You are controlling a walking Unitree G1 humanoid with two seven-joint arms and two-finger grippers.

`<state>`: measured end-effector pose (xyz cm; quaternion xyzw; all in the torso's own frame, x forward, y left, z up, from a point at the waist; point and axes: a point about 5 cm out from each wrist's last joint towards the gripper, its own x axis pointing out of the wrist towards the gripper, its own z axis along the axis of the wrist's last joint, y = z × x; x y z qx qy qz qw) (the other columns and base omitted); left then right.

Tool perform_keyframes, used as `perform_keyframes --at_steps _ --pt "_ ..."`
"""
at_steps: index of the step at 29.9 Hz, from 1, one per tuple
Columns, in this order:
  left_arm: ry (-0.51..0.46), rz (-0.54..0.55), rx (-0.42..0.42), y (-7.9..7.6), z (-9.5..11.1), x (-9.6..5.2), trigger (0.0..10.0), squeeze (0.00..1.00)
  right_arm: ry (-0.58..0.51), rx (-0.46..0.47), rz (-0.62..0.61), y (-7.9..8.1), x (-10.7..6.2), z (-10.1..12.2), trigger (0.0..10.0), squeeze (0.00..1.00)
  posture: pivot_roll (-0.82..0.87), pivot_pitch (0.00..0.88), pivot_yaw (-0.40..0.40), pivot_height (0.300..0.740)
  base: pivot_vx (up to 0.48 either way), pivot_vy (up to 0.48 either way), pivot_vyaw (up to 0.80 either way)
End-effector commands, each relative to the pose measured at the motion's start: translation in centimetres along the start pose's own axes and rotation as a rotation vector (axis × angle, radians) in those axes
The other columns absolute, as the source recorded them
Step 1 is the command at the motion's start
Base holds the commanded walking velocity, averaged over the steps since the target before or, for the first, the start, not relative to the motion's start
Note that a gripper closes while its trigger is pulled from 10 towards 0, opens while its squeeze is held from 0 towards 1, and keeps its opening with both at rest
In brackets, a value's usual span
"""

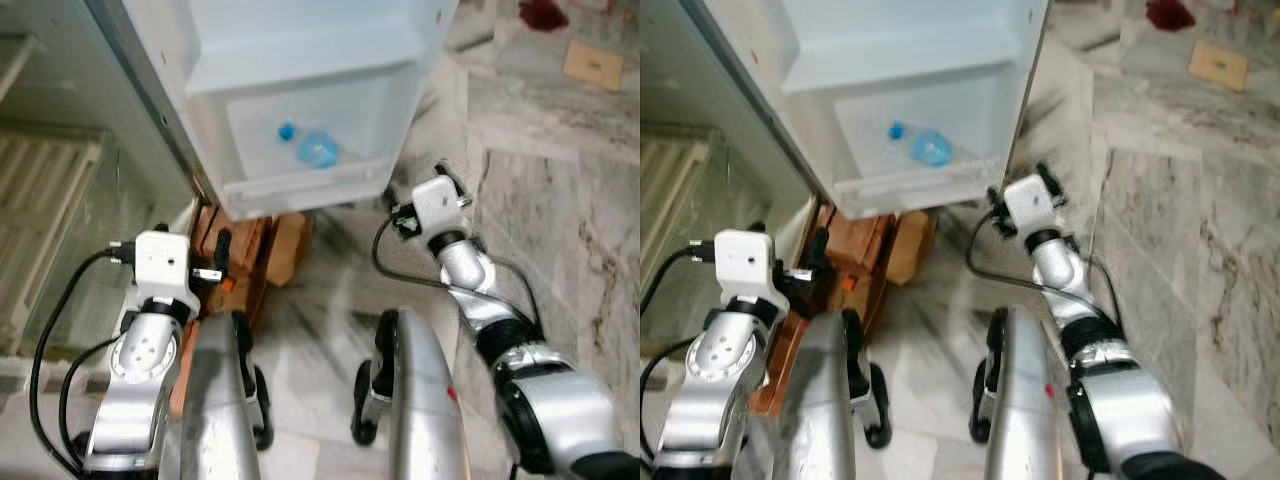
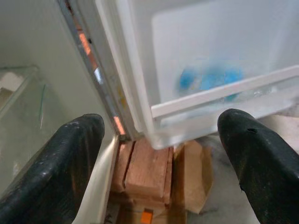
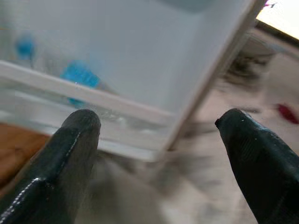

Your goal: Restocking fridge

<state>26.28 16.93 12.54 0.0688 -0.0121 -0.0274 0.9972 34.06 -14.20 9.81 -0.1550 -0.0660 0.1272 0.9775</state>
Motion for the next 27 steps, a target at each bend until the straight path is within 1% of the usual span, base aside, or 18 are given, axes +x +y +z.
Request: perform_keyframes --at_steps 1,3,4,5,6,7,8,9,10,11,13,16,17,20,23,25,27 --pt "0.019 -0.002 0.007 -0.1 -0.7 -0.2 10.0 0.00 -0.013 0.034 0.027 0.7 -0.8 -0.2 10.0 1.00 0.08 0.162 -0.011 0.556 0.000 0.000 0.00" --pt "0.015 -0.001 0.006 -0.2 -0.8 0.0 10.0 0.00 -0.032 0.039 0.030 1.1 -1.6 -0.3 10.0 1.00 0.07 0.147 -0.012 0.556 0.000 0.000 0.00" --pt "0.010 0.004 0.003 -0.3 -0.9 0.2 10.0 0.00 -0.014 0.098 -0.013 1.2 -2.8 -0.8 10.0 0.98 0.07 0.127 -0.012 0.556 0.000 0.000 0.00" --pt "0.010 0.004 0.003 -0.3 -0.9 0.2 10.0 0.00 -0.014 0.098 -0.013 1.2 -2.8 -0.8 10.0 0.98 0.07 0.127 -0.012 0.556 0.000 0.000 0.00" --pt "0.010 0.013 -0.001 -0.2 -1.2 0.2 10.0 0.00 0.005 0.146 -0.082 1.0 -4.1 -1.4 10.0 0.64 0.07 0.090 -0.012 0.556 0.000 0.000 0.00" --pt "0.012 0.015 -0.003 -0.2 -1.3 0.2 10.0 0.00 0.012 0.174 -0.110 0.9 -4.6 -1.6 10.0 0.45 0.07 0.084 -0.012 0.556 0.000 0.000 0.00" --pt "0.014 0.016 -0.004 -0.2 -1.4 0.2 10.0 0.00 0.017 0.192 -0.129 0.9 -4.9 -1.7 10.0 0.45 0.07 0.084 -0.012 0.556 0.000 0.000 0.00" --pt "0.014 0.015 -0.004 -0.3 -1.5 0.3 10.0 0.00 0.018 0.210 -0.144 0.9 -5.3 -1.8 10.0 0.11 0.06 0.064 -0.012 0.556 0.000 0.000 0.00" --pt "0.013 0.015 -0.004 -0.3 -1.6 0.3 10.0 0.00 0.020 0.219 -0.167 0.9 -5.9 -1.8 10.0 0.00 0.06 0.047 -0.010 0.556 0.000 0.000 0.00" --pt "0.013 0.014 -0.004 -0.3 -1.7 0.3 10.0 0.00 0.023 0.224 -0.182 1.0 -6.3 -1.8 10.0 0.00 0.05 0.038 -0.009 0.556 0.000 0.000 0.00" --pt "0.007 -0.010 -0.012 -0.7 -1.9 0.6 10.0 0.00 0.029 0.277 -0.225 1.1 -7.2 -1.7 10.0 0.00 0.05 0.008 -0.006 0.556 0.000 0.000 0.00" --pt "-0.001 -0.022 -0.002 -1.0 -1.9 1.0 10.0 0.00 0.026 0.286 -0.219 1.3 -7.5 -1.4 10.0 0.00 0.05 0.000 -0.003 0.556 0.000 0.000 0.00" --pt "-0.011 -0.028 -0.002 -1.1 -1.8 1.4 10.0 0.00 0.026 0.308 -0.225 1.2 -7.6 -1.0 10.0 0.00 0.04 0.000 0.000 0.556 0.000 0.000 0.00" --pt "-0.033 -0.040 -0.012 -1.1 -1.4 1.9 10.0 0.00 0.015 0.327 -0.243 0.7 -7.2 -0.3 10.0 0.00 0.03 0.000 0.016 0.556 0.000 0.000 0.00" --pt "-0.044 -0.040 -0.013 -1.0 -1.3 2.2 10.0 0.00 0.004 0.321 -0.248 0.1 -7.0 0.5 10.0 0.00 0.03 0.000 0.022 0.556 0.000 0.000 0.00" --pt "-0.050 -0.044 -0.010 -1.0 -1.2 2.3 10.0 0.00 -0.031 0.344 -0.251 -0.3 -7.0 1.2 10.0 0.00 0.02 0.000 0.027 0.556 0.000 0.000 0.00" --pt "-0.052 -0.052 -0.009 -1.0 -1.2 2.3 10.0 0.00 -0.039 0.352 -0.253 -0.5 -7.0 1.5 10.0 0.00 0.01 0.000 0.030 0.565 0.000 0.000 0.00"
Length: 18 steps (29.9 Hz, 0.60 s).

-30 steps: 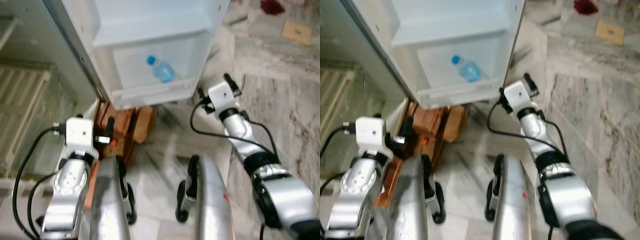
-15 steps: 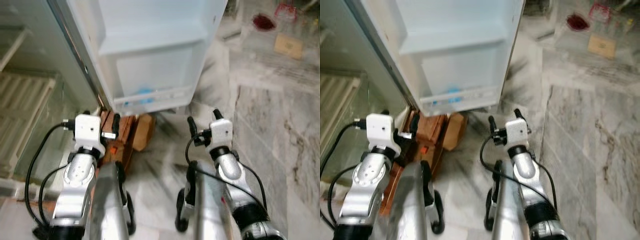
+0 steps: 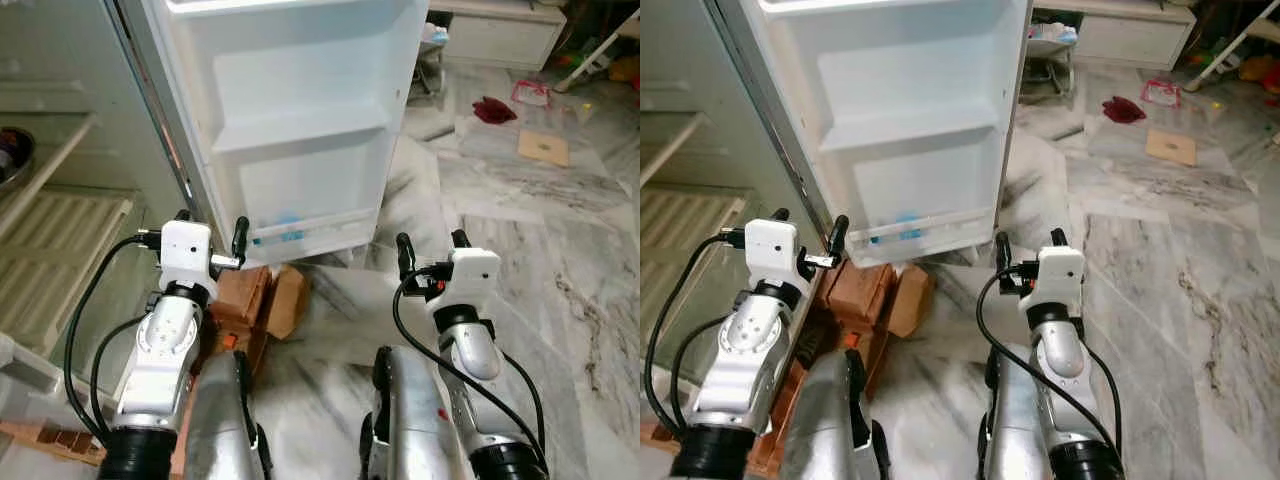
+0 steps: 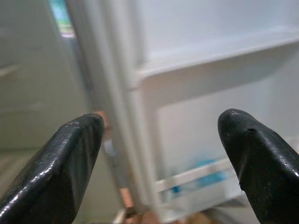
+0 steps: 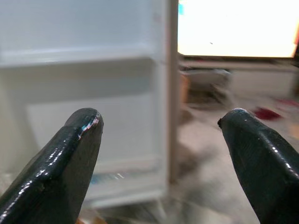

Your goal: Restocking fridge

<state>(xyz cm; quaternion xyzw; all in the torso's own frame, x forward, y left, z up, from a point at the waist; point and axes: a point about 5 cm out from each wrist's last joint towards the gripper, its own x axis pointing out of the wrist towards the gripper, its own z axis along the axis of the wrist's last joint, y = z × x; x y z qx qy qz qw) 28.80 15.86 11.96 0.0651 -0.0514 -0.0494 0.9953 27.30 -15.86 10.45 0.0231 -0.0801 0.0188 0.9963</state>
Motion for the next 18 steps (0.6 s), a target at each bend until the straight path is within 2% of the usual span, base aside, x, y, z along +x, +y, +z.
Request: perform_keyframes --at_steps 1,8,18 --pt "0.029 -0.029 -0.007 -0.2 -0.9 -0.4 10.0 0.00 0.004 0.006 -0.013 -0.3 -0.1 0.3 10.0 0.00 0.00 0.000 0.030 0.575 0.000 0.000 0.00" --pt "0.031 -0.051 -0.014 -1.0 -1.4 -0.3 10.0 0.00 0.029 -0.003 0.002 -0.4 -0.3 0.3 10.0 0.00 -0.01 0.000 0.028 0.600 0.000 0.000 0.00" --pt "0.019 -0.056 -0.026 -1.4 -1.5 0.3 10.0 0.00 0.028 -0.018 0.019 -0.4 0.6 0.7 10.0 0.00 -0.01 0.000 0.019 0.655 0.000 0.000 0.00"
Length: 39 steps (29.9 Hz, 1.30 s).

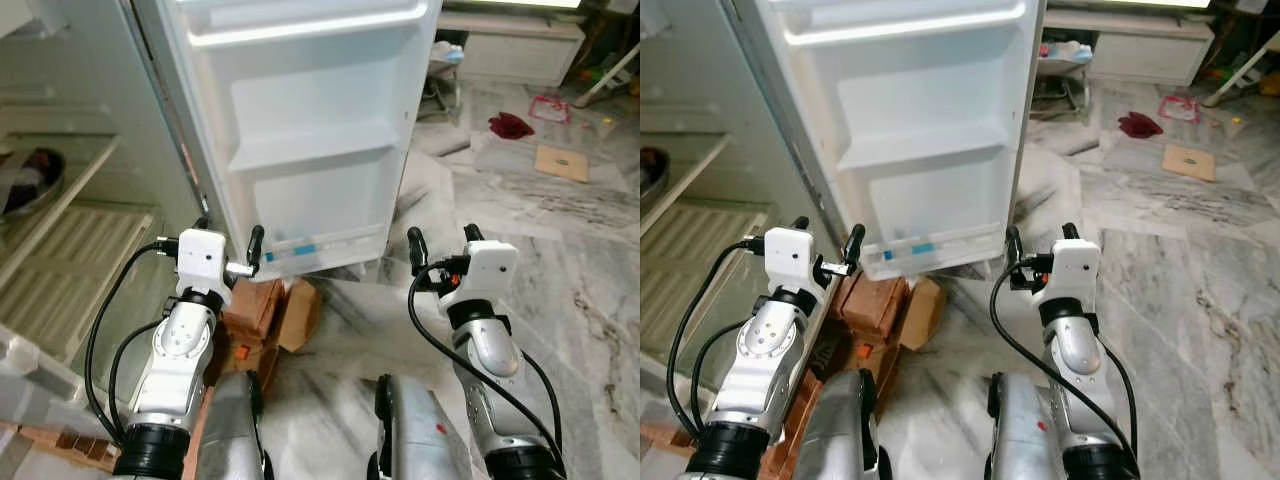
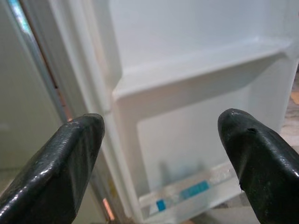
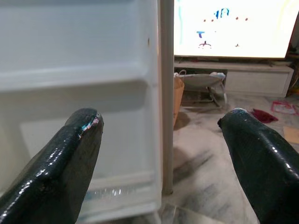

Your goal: Restocking fridge

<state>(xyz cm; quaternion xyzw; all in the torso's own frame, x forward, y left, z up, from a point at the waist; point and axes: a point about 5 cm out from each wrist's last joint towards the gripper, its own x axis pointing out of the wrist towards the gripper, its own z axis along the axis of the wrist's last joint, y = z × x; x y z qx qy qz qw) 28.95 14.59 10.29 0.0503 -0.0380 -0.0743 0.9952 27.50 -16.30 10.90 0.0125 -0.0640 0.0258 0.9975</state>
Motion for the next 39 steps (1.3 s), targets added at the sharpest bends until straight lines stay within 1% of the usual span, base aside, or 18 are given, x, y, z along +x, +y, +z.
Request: perform_keyframes --at_steps 1,8,15,39 --pt "-0.005 -0.006 0.007 0.0 0.0 0.3 10.0 0.00 -0.006 -0.002 0.006 0.0 0.5 0.3 10.0 0.00 -0.01 0.000 0.017 0.665 0.000 0.000 0.00" --pt "-0.006 -0.009 0.000 -0.3 -0.3 0.4 10.0 0.00 -0.006 -0.008 0.006 -0.1 0.9 0.5 10.0 0.00 -0.01 0.000 0.017 0.695 0.000 0.000 0.00" --pt "-0.026 0.011 -0.005 -0.1 0.1 1.2 10.0 0.00 -0.013 -0.017 0.010 -0.2 1.2 0.8 10.0 0.00 -0.02 0.000 0.012 0.740 0.000 0.000 0.00" --pt "-0.029 0.016 -0.005 -0.2 0.0 1.3 10.0 0.00 -0.019 -0.020 0.014 -0.3 1.4 1.0 10.0 0.00 -0.03 0.000 0.010 0.740 0.000 0.000 0.00"
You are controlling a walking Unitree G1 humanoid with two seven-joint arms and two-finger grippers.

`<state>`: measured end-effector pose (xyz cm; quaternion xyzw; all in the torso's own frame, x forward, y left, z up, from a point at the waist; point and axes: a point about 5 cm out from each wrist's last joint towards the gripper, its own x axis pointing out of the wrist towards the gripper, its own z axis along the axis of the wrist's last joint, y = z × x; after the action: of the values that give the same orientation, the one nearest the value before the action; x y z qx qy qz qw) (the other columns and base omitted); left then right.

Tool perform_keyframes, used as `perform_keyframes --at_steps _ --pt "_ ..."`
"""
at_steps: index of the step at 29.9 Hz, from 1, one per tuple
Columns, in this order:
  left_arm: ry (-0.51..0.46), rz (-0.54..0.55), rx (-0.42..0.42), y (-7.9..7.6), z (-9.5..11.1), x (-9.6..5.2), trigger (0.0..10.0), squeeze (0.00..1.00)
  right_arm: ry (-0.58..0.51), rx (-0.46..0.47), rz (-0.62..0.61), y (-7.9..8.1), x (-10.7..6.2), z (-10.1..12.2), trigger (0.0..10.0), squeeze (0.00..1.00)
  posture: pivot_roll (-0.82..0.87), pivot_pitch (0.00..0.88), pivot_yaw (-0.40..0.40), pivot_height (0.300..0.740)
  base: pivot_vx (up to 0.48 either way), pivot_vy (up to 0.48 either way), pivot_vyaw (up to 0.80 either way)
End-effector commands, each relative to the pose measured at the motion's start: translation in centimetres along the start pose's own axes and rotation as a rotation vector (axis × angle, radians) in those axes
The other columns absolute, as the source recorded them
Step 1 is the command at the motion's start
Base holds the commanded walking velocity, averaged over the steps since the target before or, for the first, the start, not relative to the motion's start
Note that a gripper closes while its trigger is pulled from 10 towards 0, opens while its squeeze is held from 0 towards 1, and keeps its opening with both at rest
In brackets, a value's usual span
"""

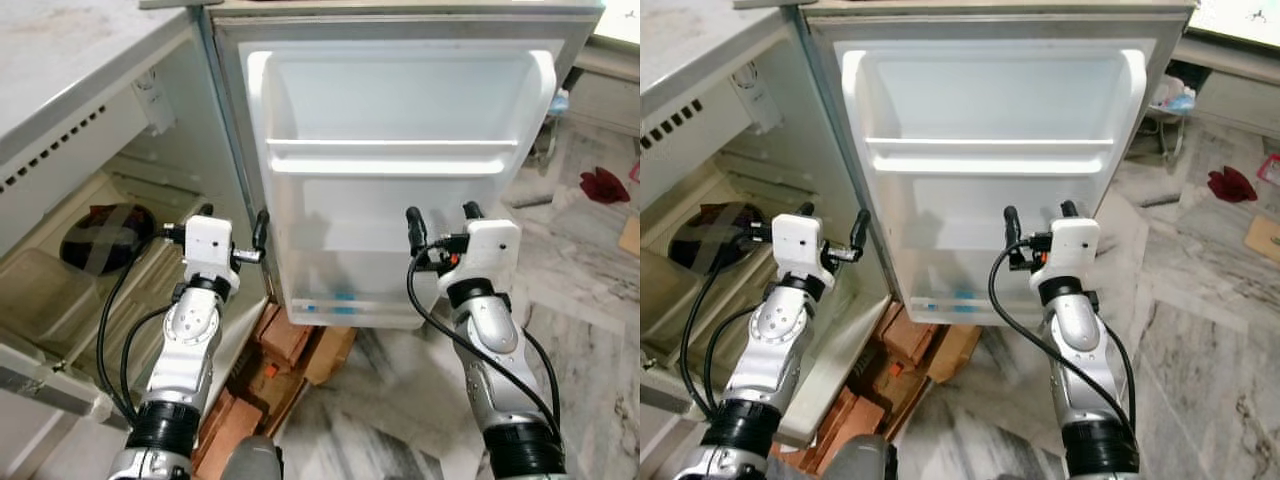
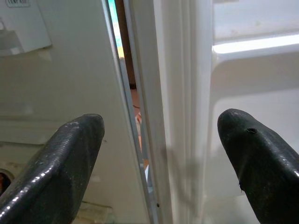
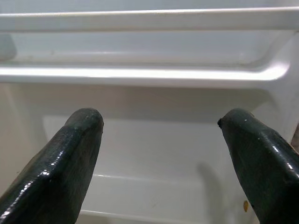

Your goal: Restocking fridge

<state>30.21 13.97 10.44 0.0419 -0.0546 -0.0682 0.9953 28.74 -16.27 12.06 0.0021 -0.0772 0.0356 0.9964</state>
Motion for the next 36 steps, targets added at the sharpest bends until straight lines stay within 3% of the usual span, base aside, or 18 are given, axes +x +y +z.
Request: perform_keyframes --at_steps 1,13,15,16,28,33,36 --pt "0.005 0.002 0.009 0.2 -0.1 0.0 10.0 0.00 0.007 0.000 -0.007 -0.3 0.0 0.0 10.0 0.00 -0.03 0.000 0.010 0.740 0.000 0.000 0.00" --pt "0.005 0.002 0.009 0.2 -0.1 0.0 10.0 0.00 0.007 0.000 -0.007 -0.3 0.0 0.0 10.0 0.00 -0.03 0.000 0.010 0.740 0.000 0.000 0.00" --pt "0.034 0.018 0.021 -0.1 -0.9 -0.5 10.0 0.00 0.135 0.054 0.069 1.5 -1.5 -2.5 10.0 0.00 -0.03 0.000 0.019 0.740 0.000 -0.480 0.00" --pt "0.038 0.019 0.022 -0.1 -1.0 -0.6 10.0 0.00 0.149 0.061 0.078 1.7 -1.7 -2.8 10.0 0.00 -0.03 0.000 0.019 0.740 0.000 -0.480 0.00" --pt "0.032 0.000 0.034 -0.2 -1.0 -0.5 10.0 0.00 0.135 0.058 0.103 1.9 -1.9 -2.6 10.0 0.00 -0.03 0.000 0.021 0.740 0.000 -0.480 0.00" --pt "0.039 -0.009 0.045 -0.3 -1.2 -0.6 10.0 0.00 0.095 0.015 0.143 2.2 -1.7 -2.1 10.0 0.00 -0.03 0.000 0.020 0.740 0.000 -0.475 0.00" --pt "0.041 -0.007 0.074 -0.1 -1.3 -0.6 10.0 0.00 0.083 0.018 0.141 2.2 -1.6 -1.9 10.0 0.00 -0.03 0.000 0.022 0.740 0.000 -0.466 0.68"
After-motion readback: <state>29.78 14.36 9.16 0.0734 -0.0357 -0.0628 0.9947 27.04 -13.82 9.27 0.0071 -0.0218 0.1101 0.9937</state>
